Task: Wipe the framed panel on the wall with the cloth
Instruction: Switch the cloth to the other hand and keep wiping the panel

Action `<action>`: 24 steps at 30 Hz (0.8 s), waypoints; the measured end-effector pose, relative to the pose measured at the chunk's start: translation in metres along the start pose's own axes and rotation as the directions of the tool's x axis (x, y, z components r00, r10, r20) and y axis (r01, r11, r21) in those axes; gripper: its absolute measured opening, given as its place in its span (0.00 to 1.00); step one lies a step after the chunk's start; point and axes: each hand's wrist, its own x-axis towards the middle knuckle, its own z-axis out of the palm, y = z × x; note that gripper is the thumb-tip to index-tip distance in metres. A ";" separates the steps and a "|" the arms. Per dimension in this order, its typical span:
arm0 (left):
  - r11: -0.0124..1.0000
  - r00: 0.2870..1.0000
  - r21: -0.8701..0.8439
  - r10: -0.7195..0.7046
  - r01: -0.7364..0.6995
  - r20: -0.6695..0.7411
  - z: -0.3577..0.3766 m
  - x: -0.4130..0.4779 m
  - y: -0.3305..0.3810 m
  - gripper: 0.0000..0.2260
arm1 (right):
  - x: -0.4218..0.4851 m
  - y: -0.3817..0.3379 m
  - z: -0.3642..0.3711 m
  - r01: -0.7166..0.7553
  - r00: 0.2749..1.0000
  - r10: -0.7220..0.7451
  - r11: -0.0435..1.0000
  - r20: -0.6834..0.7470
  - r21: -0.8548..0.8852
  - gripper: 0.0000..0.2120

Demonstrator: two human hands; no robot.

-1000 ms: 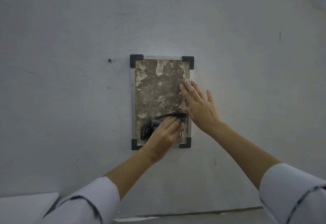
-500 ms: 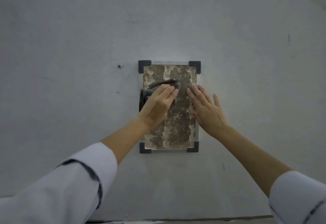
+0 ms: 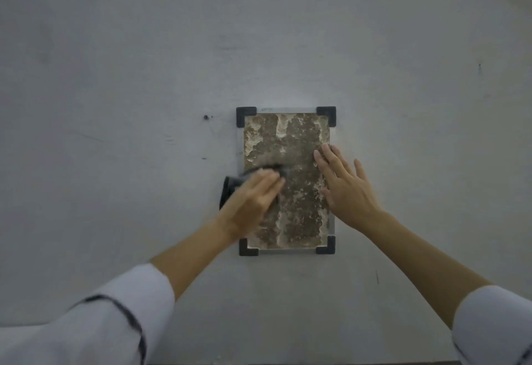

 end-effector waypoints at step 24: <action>0.954 0.965 0.164 -0.234 0.251 -0.116 -0.020 0.069 -0.056 0.25 | 0.002 -0.001 0.002 -0.025 0.999 0.025 0.999 0.028 0.026 0.34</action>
